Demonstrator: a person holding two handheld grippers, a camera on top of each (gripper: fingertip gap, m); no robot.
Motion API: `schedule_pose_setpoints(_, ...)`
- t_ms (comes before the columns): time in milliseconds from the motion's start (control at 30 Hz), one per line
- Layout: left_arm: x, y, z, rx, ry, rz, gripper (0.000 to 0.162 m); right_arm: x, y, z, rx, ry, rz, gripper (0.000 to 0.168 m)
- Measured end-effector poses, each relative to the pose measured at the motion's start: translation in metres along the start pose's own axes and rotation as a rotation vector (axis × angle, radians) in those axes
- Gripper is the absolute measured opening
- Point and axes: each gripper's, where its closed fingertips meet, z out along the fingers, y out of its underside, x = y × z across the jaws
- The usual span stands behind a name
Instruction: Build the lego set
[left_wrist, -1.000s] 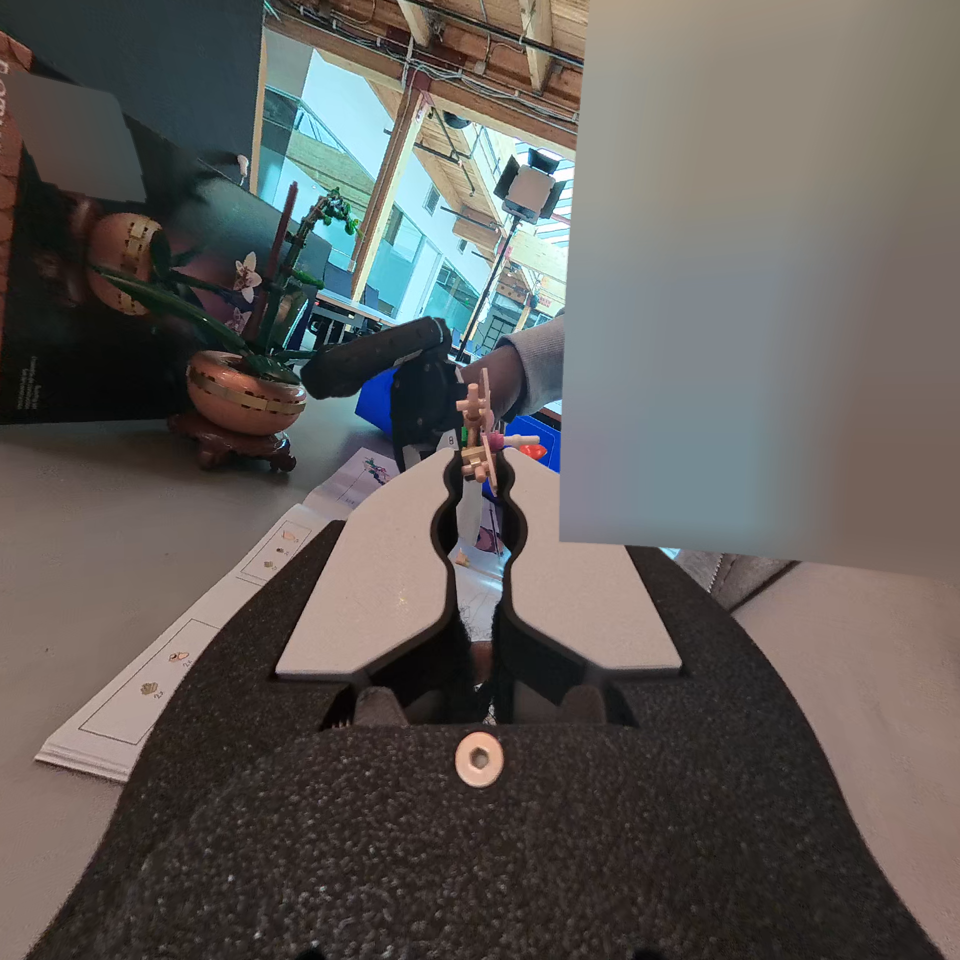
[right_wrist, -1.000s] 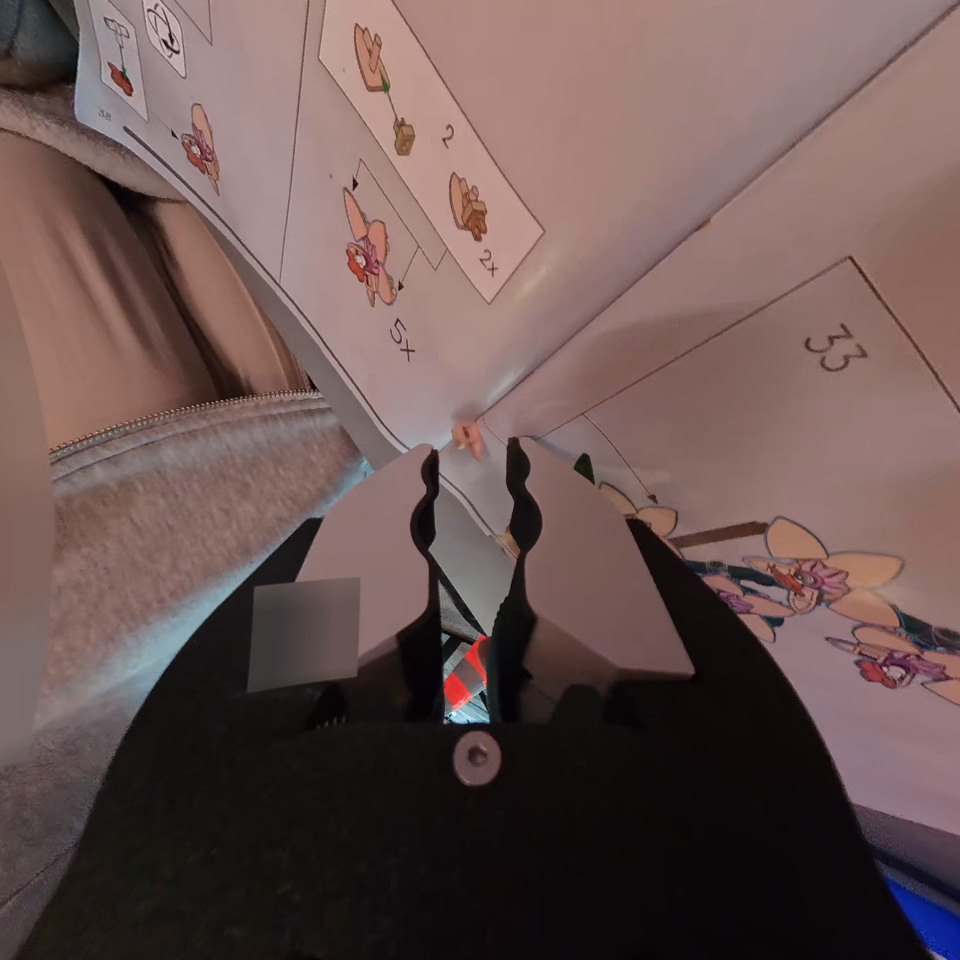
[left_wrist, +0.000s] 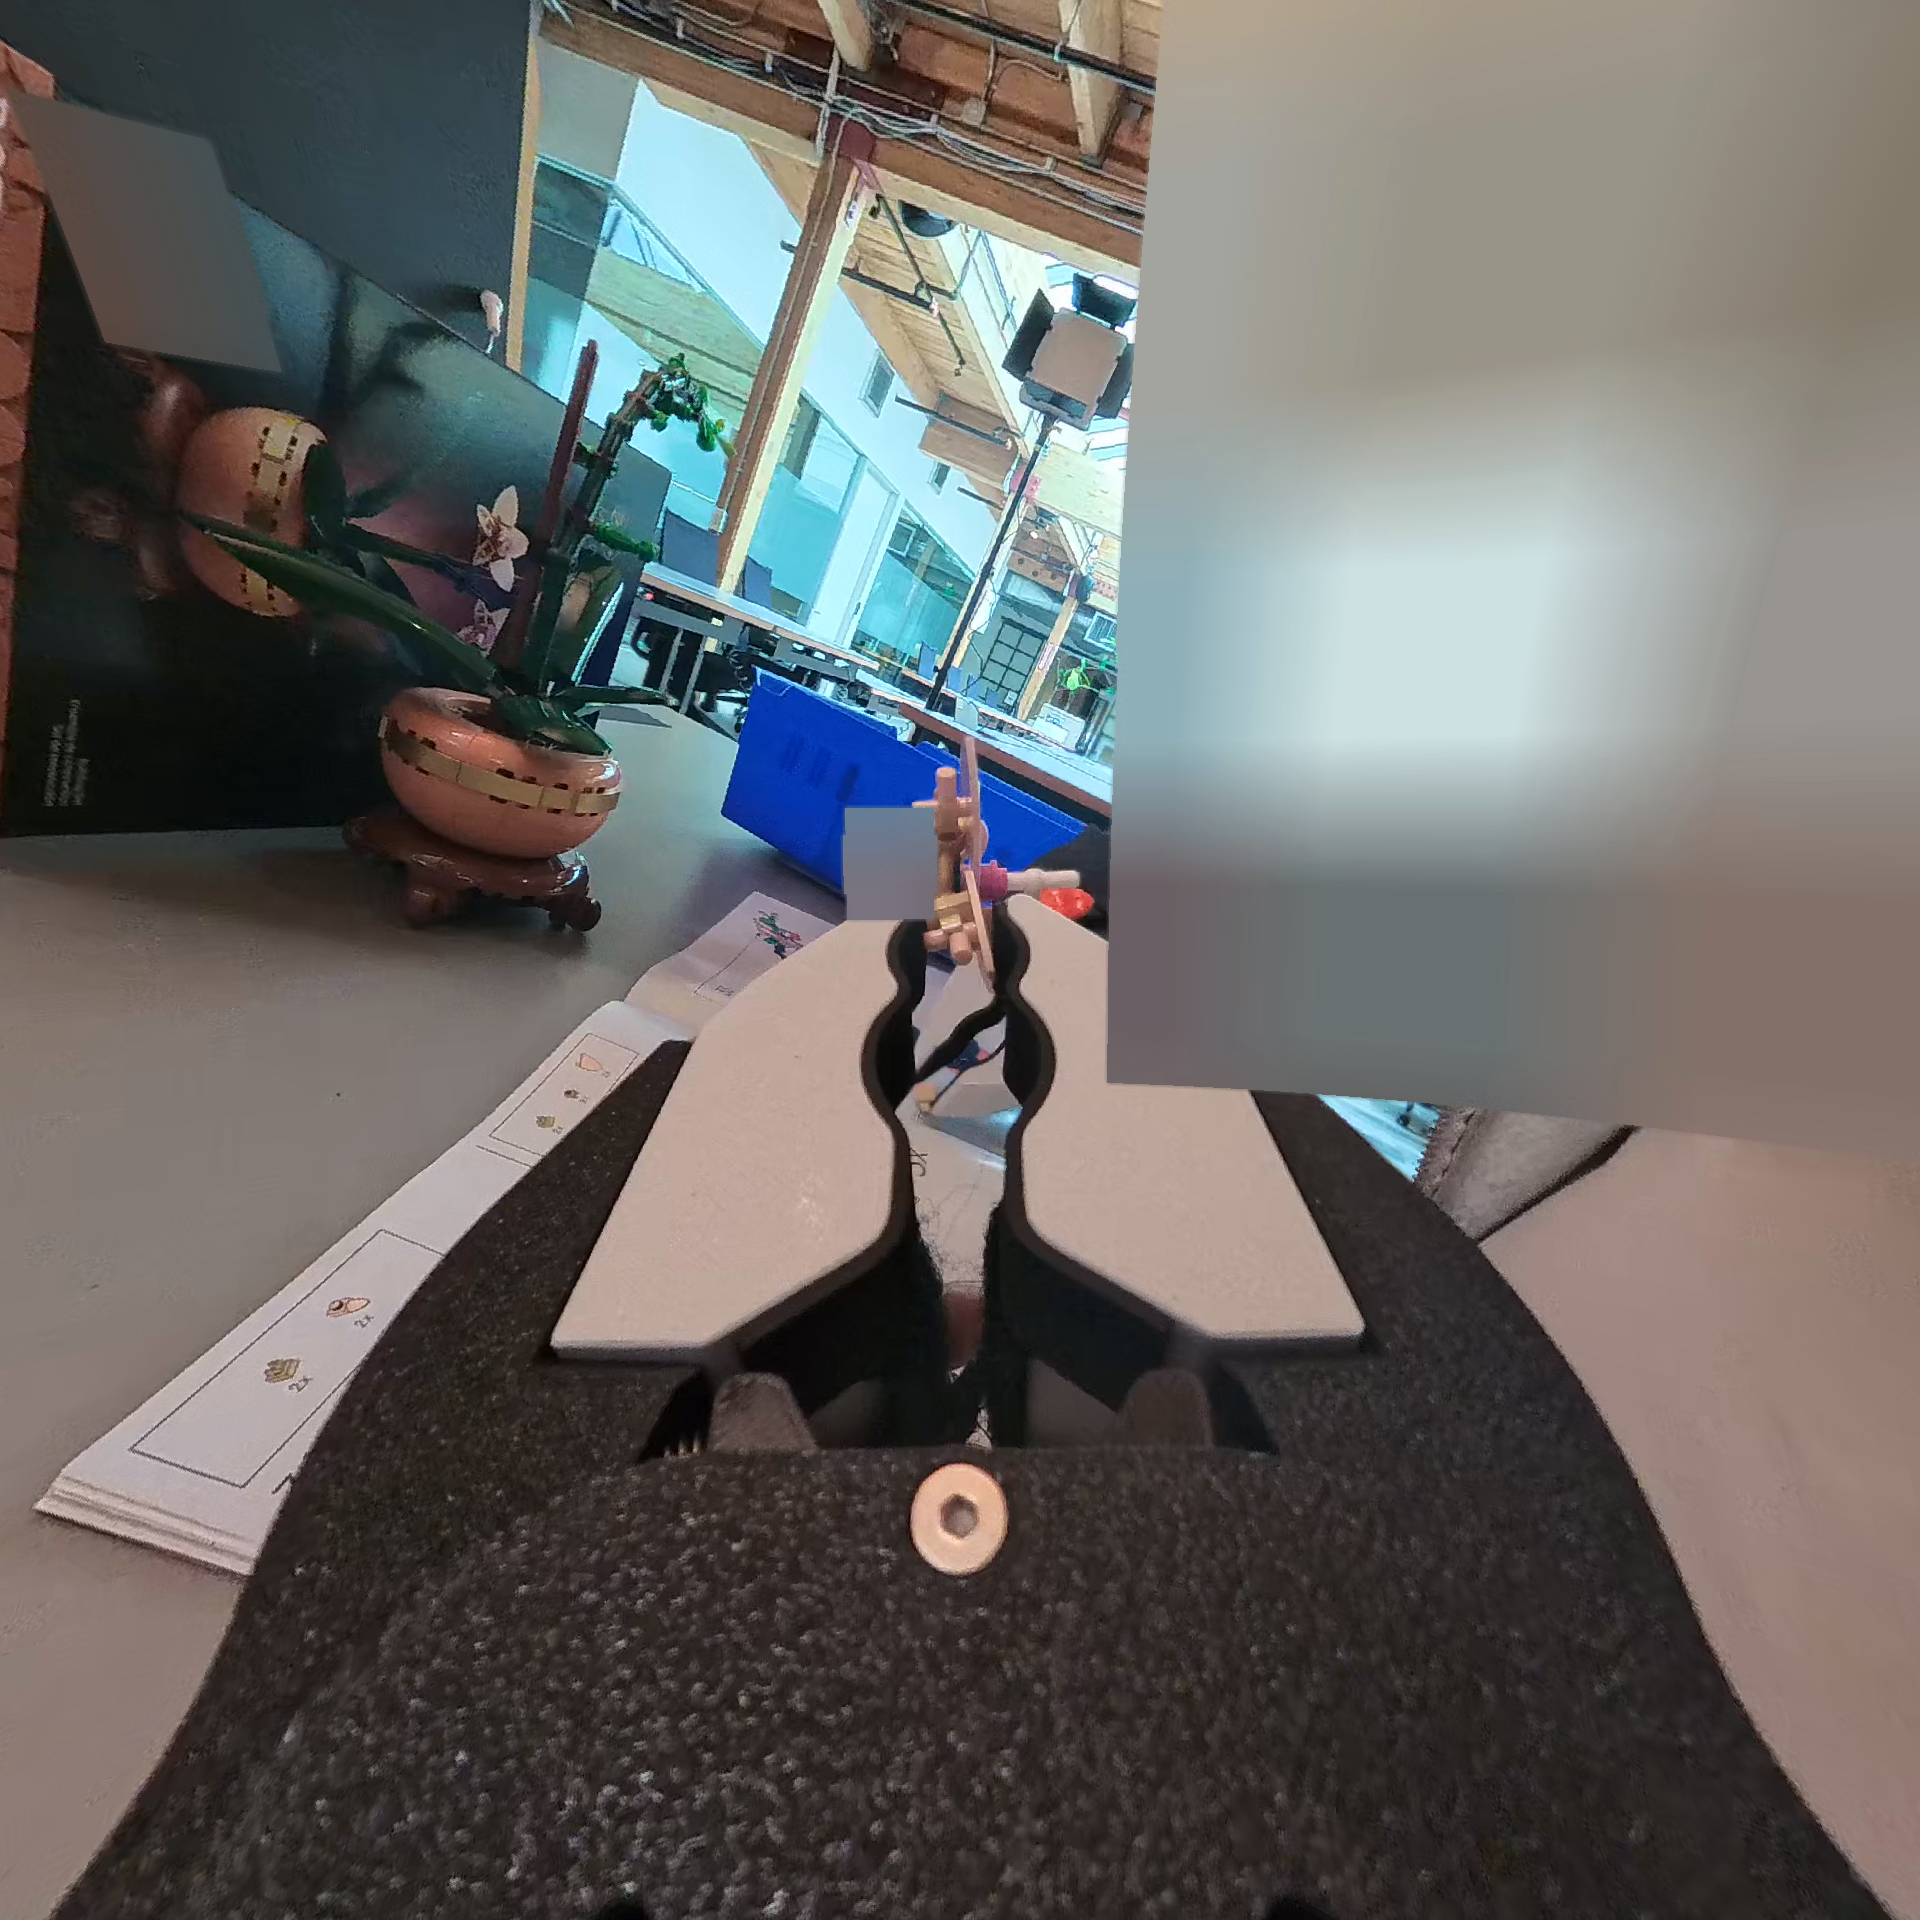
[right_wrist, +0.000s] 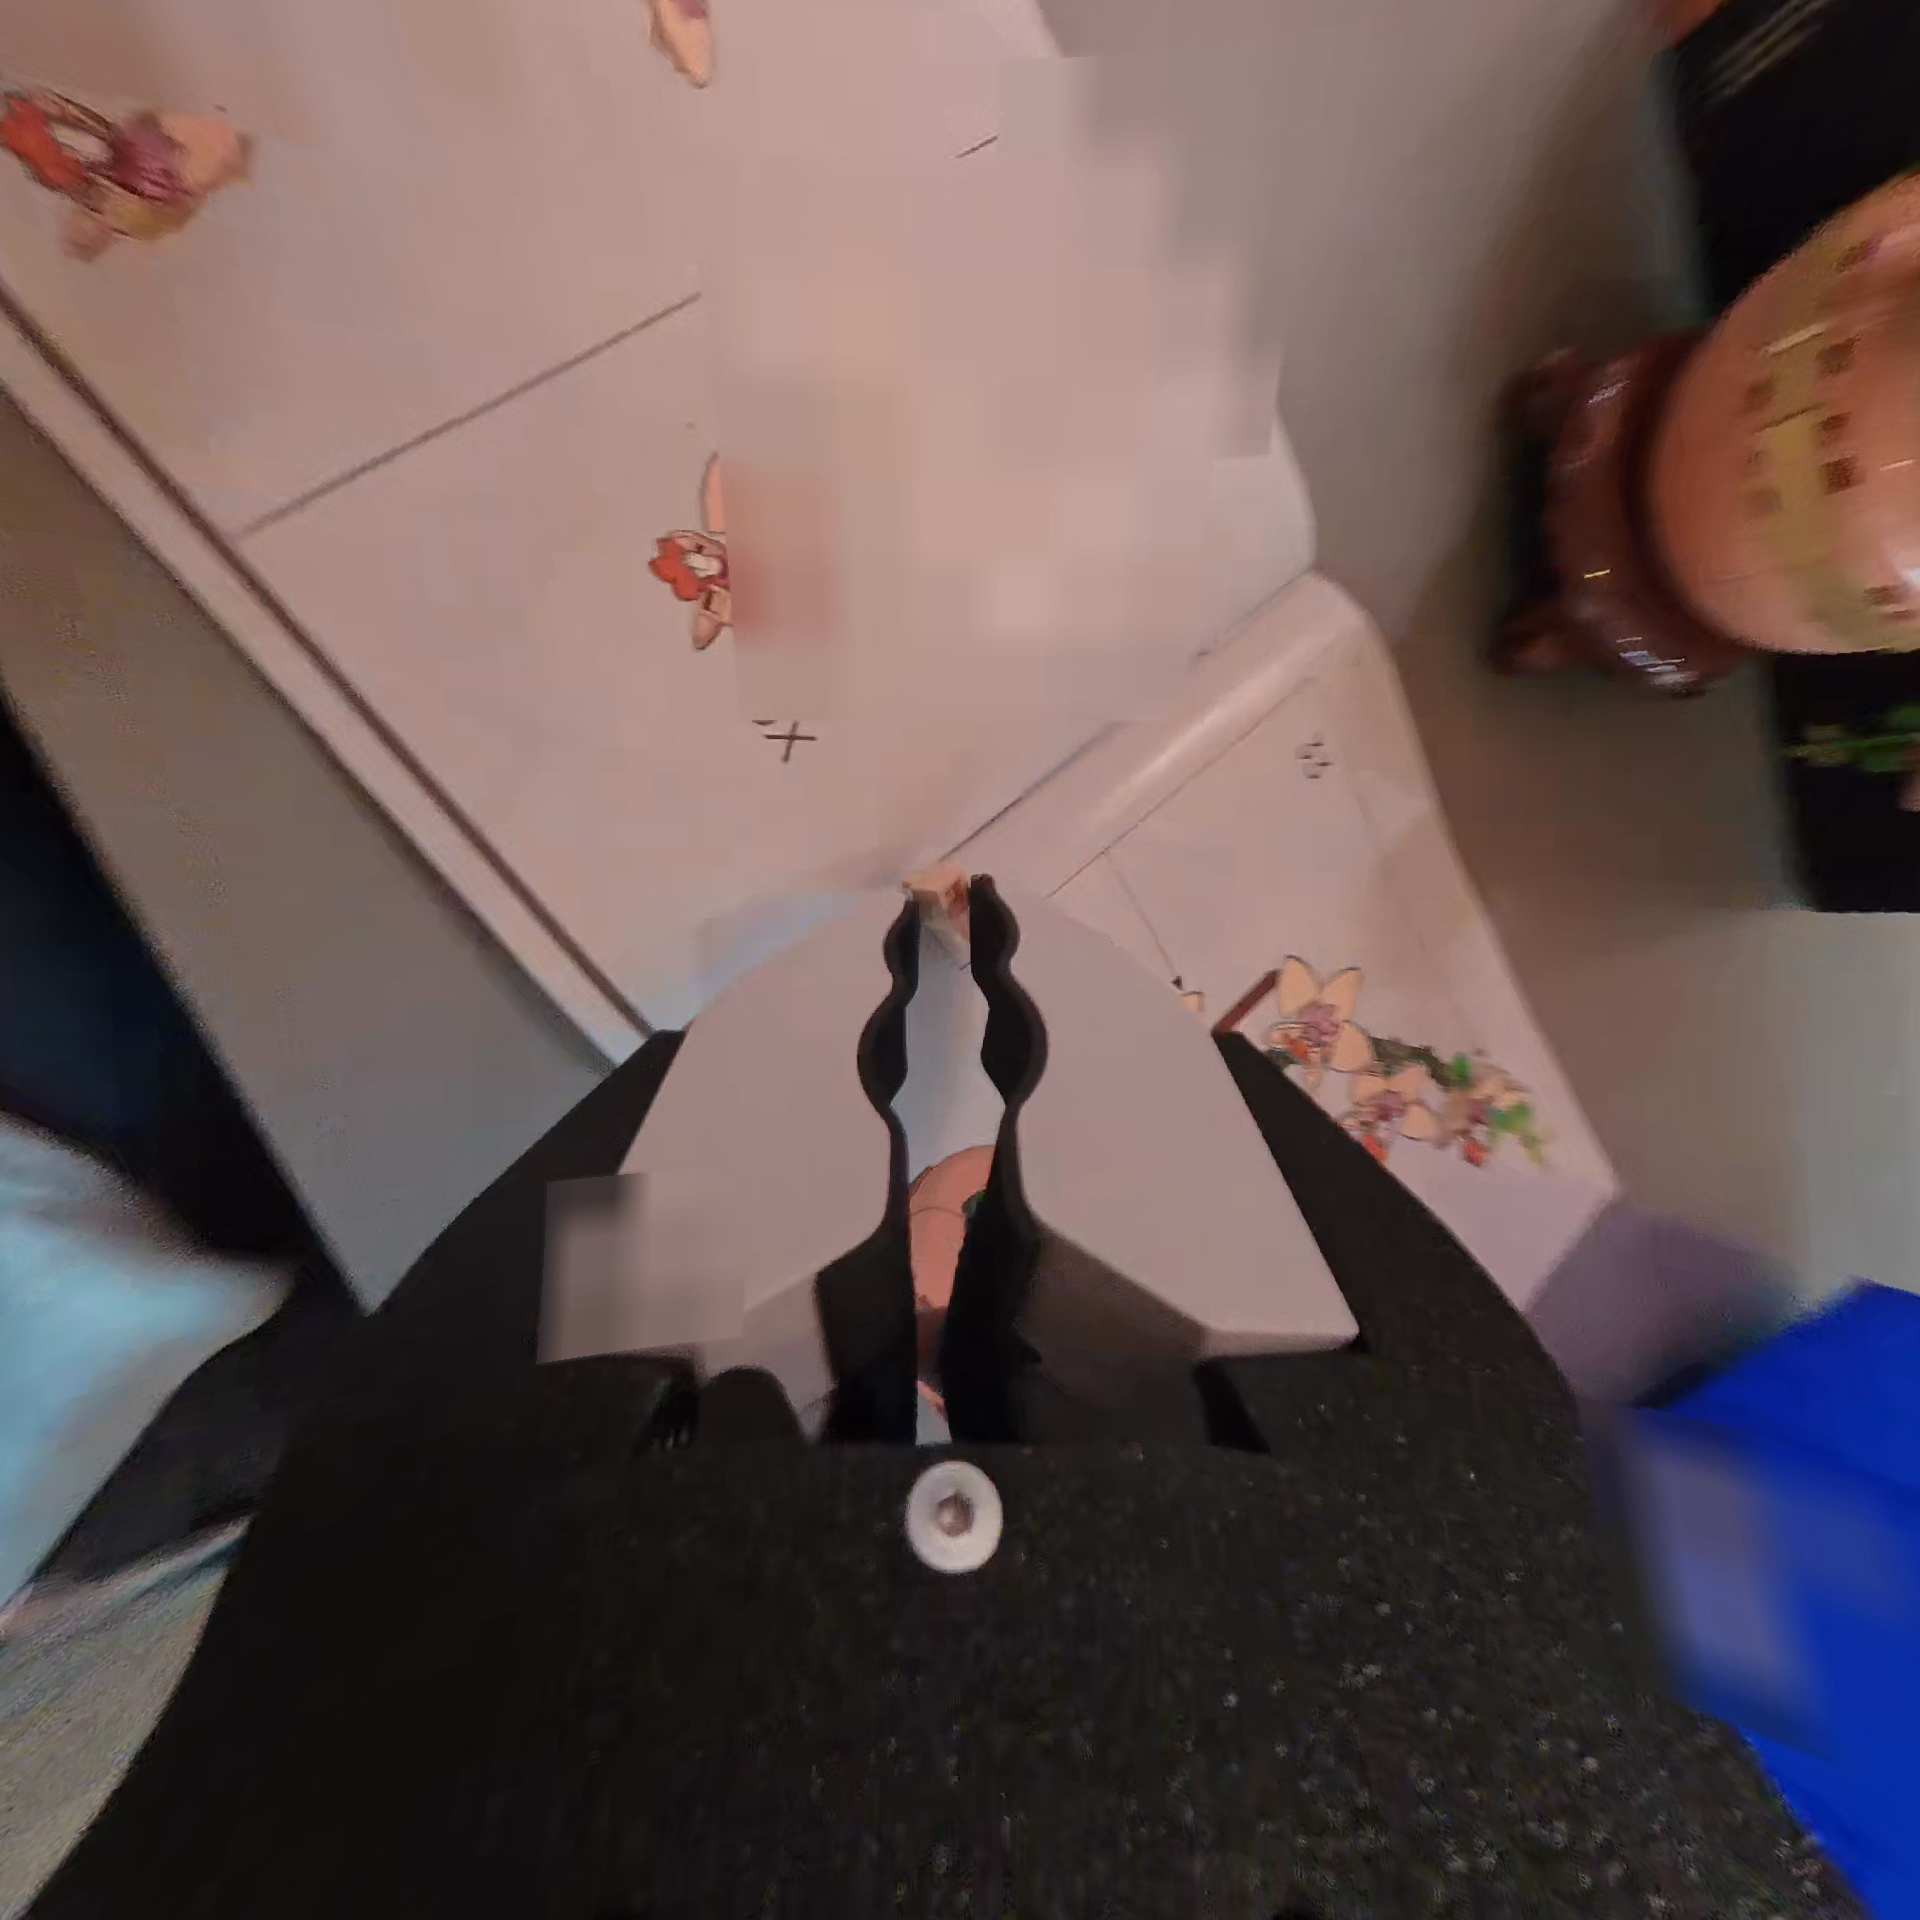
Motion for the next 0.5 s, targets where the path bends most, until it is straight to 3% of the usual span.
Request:
schedule_pose_setpoints(100, 0.001, 0.000, 0.001, -0.003, -0.003, 0.011, 0.011, -0.004, 0.002, 0.001, 0.020, 0.153, -0.047, 0.010)
schedule_pose_setpoints(167, 0.003, 0.001, 0.002, -0.006, 0.001, 0.011, 0.011, -0.009, 0.002, -0.002, 0.019, 0.150, -0.051, 0.010)
schedule_pose_setpoints(333, 0.006, 0.002, 0.005, -0.012, 0.011, 0.019, 0.011, -0.017, 0.004, -0.011, 0.016, 0.000, 0.076, 0.025)
schedule_pose_setpoints(500, 0.007, 0.001, 0.004, -0.010, 0.011, 0.023, 0.011, -0.019, -0.004, -0.023, 0.047, -0.209, 0.103, 0.021)
